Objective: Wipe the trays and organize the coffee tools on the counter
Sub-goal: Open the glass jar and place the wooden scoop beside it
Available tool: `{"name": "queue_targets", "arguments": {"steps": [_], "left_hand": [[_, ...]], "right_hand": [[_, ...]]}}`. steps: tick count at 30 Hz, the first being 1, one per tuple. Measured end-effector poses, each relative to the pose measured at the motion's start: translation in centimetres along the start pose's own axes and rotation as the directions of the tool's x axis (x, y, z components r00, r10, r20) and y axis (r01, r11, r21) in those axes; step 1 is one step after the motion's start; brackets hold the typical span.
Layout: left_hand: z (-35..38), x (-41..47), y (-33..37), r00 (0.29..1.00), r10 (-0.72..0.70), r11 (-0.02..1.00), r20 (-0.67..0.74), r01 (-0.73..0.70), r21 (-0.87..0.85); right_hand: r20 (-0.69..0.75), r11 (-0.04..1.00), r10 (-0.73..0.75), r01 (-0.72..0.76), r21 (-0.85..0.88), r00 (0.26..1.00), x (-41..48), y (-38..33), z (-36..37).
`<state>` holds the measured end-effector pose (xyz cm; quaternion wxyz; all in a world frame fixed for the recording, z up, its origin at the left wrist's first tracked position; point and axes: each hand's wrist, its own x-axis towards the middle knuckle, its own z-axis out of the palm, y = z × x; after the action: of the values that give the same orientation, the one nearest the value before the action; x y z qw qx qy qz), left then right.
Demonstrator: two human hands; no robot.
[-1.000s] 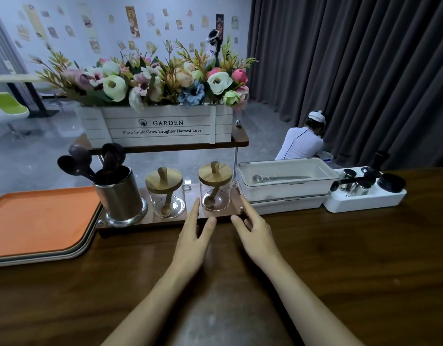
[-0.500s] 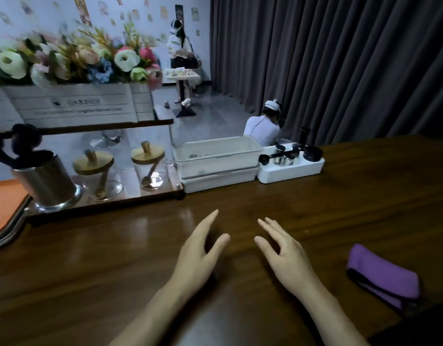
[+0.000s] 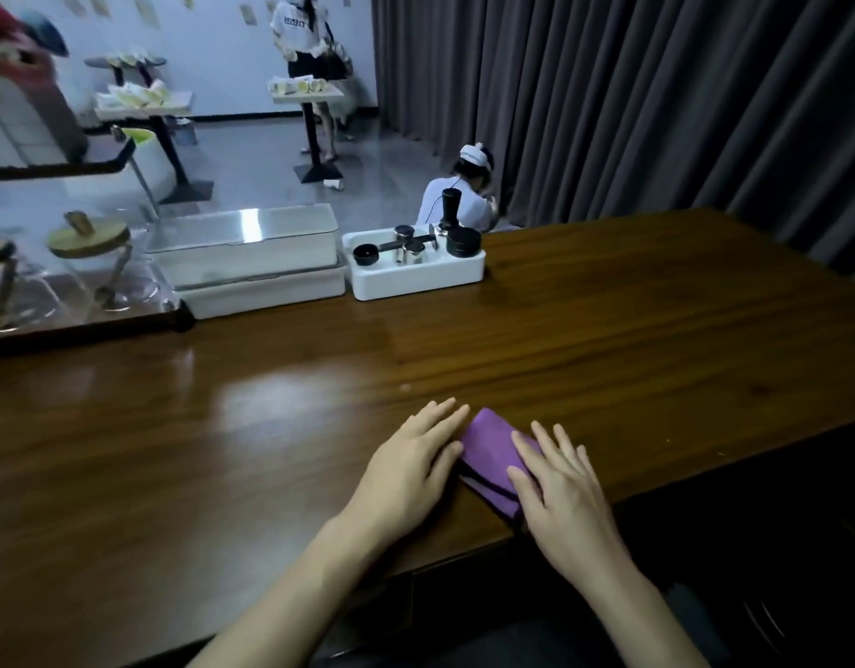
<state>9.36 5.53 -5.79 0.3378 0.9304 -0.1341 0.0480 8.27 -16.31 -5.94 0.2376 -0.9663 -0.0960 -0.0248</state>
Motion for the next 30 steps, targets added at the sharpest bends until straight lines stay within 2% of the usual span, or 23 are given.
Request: {"name": "queue_targets", "arguments": {"steps": [4, 7, 11, 13, 17, 19, 22, 25, 26, 28, 30], "left_hand": [[1.4, 1.4, 0.9, 0.989, 0.08, 0.982, 0.123, -0.1, 0.161], [1.4, 0.9, 0.1, 0.986, 0.055, 0.96, 0.154, -0.095, 0.262], [-0.1, -1.1, -1.9, 1.0, -0.006, 0.905, -0.013, 0.011, 0.426], [-1.3, -2.1, -3.3, 0.991, -0.057, 0.851, -0.124, 0.113, 0.513], [-4.9, -3.8, -6.8, 0.933, -0.237, 0.752, -0.272, 0.354, 0.557], [-7.1, -4.3, -8.4, 0.905, -0.289, 0.731, -0.313, 0.42, 0.538], [-8.8, -5.0, -9.9, 0.927, -0.204, 0.795, -0.316, 0.345, 0.498], [-8.4, -5.4, -10.5, 0.991, -0.017, 0.868, -0.133, 0.08, 0.49], [-8.1, -5.4, -10.8, 0.998, -0.004, 0.871, -0.063, 0.035, 0.49], [-7.7, -5.0, -11.7, 0.999, -0.041, 0.87, -0.016, 0.043, 0.491], [-8.2, -4.3, -12.6, 0.998, -0.065, 0.844, -0.022, 0.067, 0.533]], "right_hand": [[0.067, 0.998, -0.058, 0.059, -0.01, 0.996, 0.3, 0.6, 0.7], [0.112, 0.99, -0.137, 0.141, -0.028, 0.984, 1.7, 0.7, 0.5], [0.212, 0.957, -0.271, 0.287, -0.047, 0.939, 4.9, -1.4, 0.7], [0.213, 0.932, -0.33, 0.354, -0.082, 0.919, 6.7, -3.8, 1.5], [0.177, 0.912, -0.39, 0.405, -0.056, 0.904, 10.1, -10.5, 4.7], [0.16, 0.917, -0.391, 0.399, -0.018, 0.906, 11.0, -13.6, 5.8], [0.166, 0.92, -0.373, 0.387, -0.059, 0.913, 10.4, -14.8, 5.8], [0.255, 0.924, -0.323, 0.362, -0.124, 0.911, 7.9, -13.6, 5.3], [0.308, 0.928, -0.297, 0.349, -0.129, 0.904, 7.3, -13.5, 5.6], [0.368, 0.939, -0.244, 0.314, -0.142, 0.897, 7.5, -13.8, 6.8], [0.344, 0.941, -0.235, 0.302, -0.156, 0.909, 8.7, -14.6, 8.0]]}}
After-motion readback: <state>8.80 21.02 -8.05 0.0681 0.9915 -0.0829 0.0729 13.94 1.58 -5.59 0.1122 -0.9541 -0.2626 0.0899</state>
